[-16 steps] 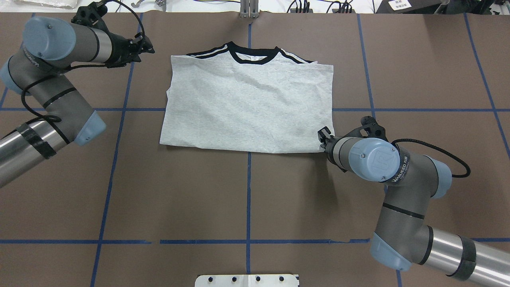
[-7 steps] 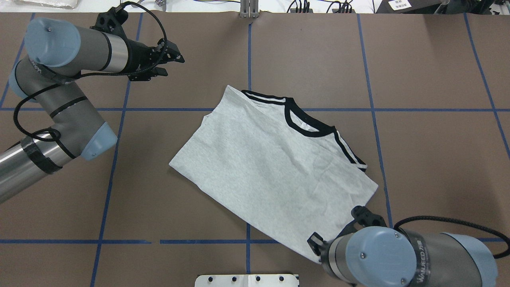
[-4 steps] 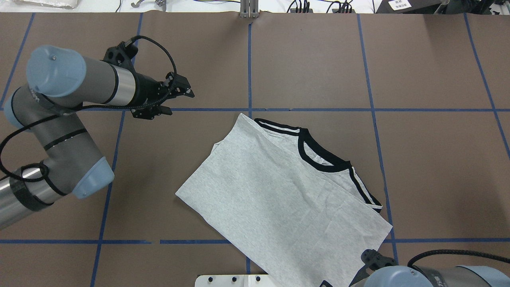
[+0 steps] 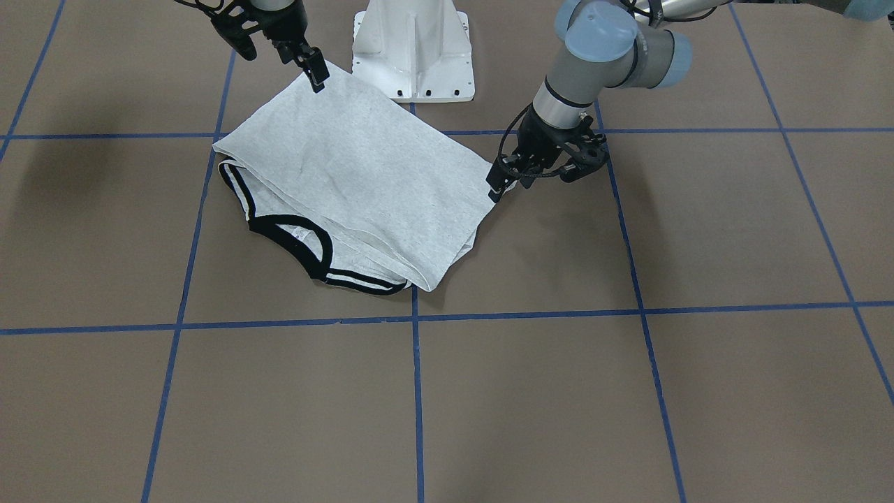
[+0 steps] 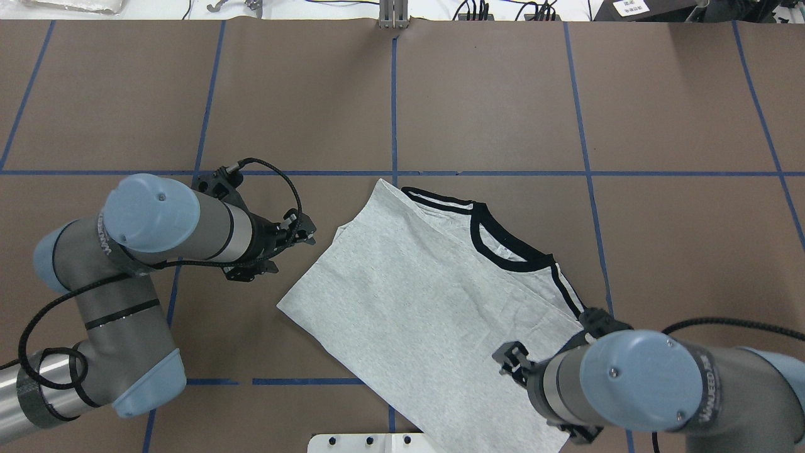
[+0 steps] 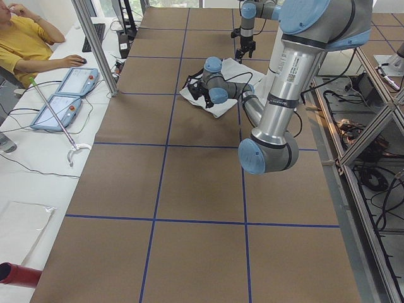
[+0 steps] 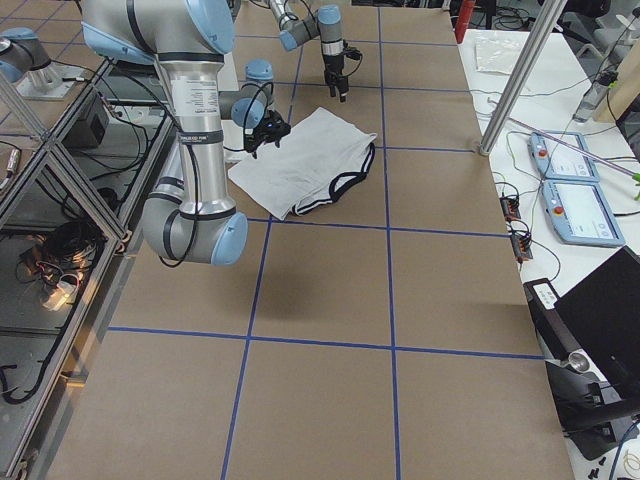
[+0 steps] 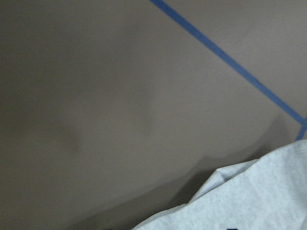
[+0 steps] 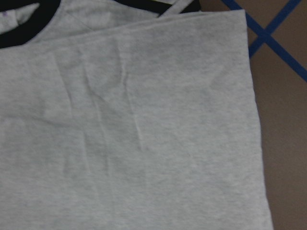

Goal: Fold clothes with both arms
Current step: 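Straighten the shirt with the right gripper while the left gripper moves to its far edge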

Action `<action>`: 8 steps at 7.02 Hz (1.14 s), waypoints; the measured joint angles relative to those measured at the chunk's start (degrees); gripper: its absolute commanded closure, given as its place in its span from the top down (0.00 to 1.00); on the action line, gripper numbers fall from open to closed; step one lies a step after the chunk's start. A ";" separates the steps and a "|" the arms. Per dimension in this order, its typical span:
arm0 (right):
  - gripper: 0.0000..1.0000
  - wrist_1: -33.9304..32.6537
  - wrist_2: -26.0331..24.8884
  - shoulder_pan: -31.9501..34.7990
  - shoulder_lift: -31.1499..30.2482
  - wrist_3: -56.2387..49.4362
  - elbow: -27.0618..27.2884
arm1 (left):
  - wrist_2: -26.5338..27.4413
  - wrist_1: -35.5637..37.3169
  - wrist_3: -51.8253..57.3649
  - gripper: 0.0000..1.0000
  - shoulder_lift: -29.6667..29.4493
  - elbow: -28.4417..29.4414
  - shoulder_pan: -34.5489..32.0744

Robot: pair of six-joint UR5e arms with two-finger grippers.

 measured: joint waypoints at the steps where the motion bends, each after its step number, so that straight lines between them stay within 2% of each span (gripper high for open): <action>1: 1.00 0.02 -0.05 4.22 2.54 -1.95 -2.36 | 1.04 0.34 -0.59 0.83 0.84 0.12 1.47; 3: 1.00 0.03 0.02 8.52 5.74 -4.84 -6.06 | 2.06 2.52 -1.47 0.79 1.37 0.20 3.86; 6: 1.00 0.03 -0.03 9.59 6.64 -6.80 -6.85 | 3.75 3.53 -1.67 0.52 1.45 0.72 6.32; 7: 1.00 0.03 -0.09 9.67 7.23 -7.06 -6.85 | 3.79 3.59 -1.29 0.22 1.50 0.82 6.43; 8: 1.00 0.03 -0.13 9.68 7.95 -7.14 -6.88 | 3.76 3.68 -1.06 0.00 1.54 0.85 6.49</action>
